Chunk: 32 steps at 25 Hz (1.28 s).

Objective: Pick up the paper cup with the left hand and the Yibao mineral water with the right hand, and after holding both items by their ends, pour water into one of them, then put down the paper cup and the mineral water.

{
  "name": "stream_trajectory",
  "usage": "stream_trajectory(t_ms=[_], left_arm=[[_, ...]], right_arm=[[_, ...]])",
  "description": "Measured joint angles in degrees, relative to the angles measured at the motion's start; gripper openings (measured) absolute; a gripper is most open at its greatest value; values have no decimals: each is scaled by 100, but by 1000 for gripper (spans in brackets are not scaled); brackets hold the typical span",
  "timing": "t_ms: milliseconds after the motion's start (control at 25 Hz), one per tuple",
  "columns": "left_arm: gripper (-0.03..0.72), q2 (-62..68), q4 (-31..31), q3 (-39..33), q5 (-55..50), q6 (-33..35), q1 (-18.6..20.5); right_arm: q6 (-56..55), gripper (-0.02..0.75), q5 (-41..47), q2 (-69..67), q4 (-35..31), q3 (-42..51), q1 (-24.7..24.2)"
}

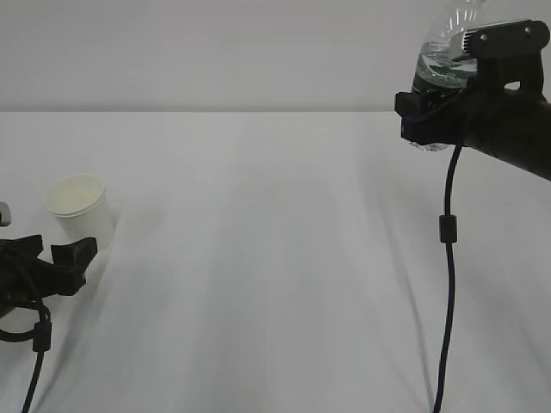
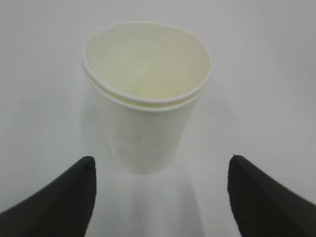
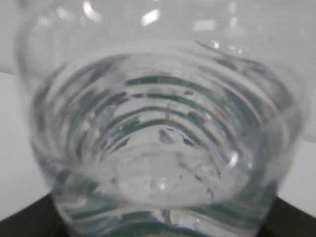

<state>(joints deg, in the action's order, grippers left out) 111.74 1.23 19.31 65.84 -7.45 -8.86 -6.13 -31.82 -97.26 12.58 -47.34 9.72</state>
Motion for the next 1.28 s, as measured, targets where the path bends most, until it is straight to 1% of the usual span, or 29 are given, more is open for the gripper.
stream_trajectory(t_ms=[440,760,1000,1280], left_arm=[[593,189,-177,89,0,0,0],[593,531,-77,438,0,0,0],[594,706,-19,474,0,0,0],[628,740,6,543,0,0,0]], right_arm=[[-10,463,44,0,0,0,0],[-10,463,44,0,37,0,0],[-10,463,44,0,46,0,0],[-10,463,44,0,122,0,0]])
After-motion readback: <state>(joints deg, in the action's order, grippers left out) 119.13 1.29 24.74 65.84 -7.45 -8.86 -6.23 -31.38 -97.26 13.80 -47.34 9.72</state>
